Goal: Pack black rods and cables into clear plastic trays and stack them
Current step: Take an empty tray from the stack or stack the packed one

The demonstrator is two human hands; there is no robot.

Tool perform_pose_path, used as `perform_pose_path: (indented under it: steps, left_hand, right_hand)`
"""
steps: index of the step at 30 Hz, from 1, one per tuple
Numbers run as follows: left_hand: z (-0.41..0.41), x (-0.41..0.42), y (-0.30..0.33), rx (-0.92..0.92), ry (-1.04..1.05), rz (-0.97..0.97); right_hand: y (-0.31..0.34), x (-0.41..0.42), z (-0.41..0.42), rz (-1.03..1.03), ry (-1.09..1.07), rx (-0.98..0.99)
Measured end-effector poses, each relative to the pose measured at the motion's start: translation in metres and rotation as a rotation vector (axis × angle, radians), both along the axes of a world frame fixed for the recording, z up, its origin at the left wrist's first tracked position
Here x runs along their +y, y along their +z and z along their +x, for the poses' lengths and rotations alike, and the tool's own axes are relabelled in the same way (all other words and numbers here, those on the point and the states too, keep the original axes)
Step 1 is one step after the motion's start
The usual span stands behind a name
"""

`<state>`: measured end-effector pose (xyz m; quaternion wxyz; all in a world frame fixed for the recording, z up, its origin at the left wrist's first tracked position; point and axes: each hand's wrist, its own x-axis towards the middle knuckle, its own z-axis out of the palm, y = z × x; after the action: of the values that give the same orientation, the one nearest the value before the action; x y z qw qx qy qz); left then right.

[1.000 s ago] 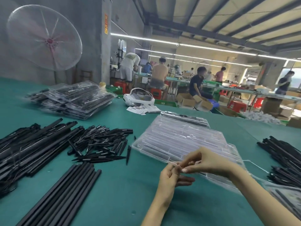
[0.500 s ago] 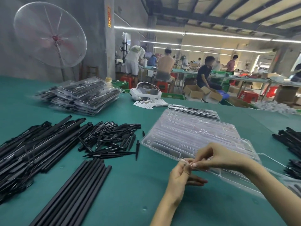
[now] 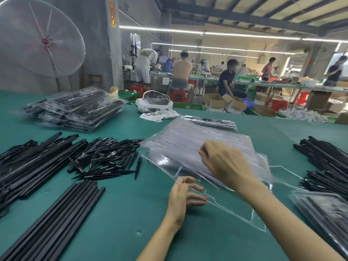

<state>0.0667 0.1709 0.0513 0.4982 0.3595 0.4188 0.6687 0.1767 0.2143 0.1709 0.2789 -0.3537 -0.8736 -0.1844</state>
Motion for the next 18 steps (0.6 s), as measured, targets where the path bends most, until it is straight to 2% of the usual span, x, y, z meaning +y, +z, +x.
perform_pose_path:
  steps: [2,5,8,10,11,14,18]
  left_hand:
    - [0.0,-0.003,0.0,-0.045,0.029,-0.04]
    - [-0.001,-0.003,-0.001,-0.103,0.032,-0.055]
    - [0.001,-0.003,0.001,-0.136,-0.039,-0.074]
    - [0.001,-0.004,0.002,-0.143,-0.072,-0.092]
    - [0.0,-0.004,0.002,-0.144,-0.075,-0.099]
    - [-0.003,-0.005,0.003,-0.142,-0.063,-0.107]
    - [-0.004,-0.002,0.002,-0.144,0.012,-0.12]
  right_hand:
    - [0.025,0.005,0.006,0.116,-0.068,0.113]
    - [0.043,0.006,0.017,0.156,-0.085,0.06]
    - [0.034,-0.007,0.021,0.149,-0.029,-0.2]
    - [0.014,-0.008,0.019,0.019,-0.06,-0.377]
    - [0.006,-0.006,0.02,-0.034,-0.093,-0.405]
    - [0.003,0.001,0.022,-0.165,-0.19,-0.312]
    - [0.04,0.026,0.028,-0.149,-0.378,-0.068]
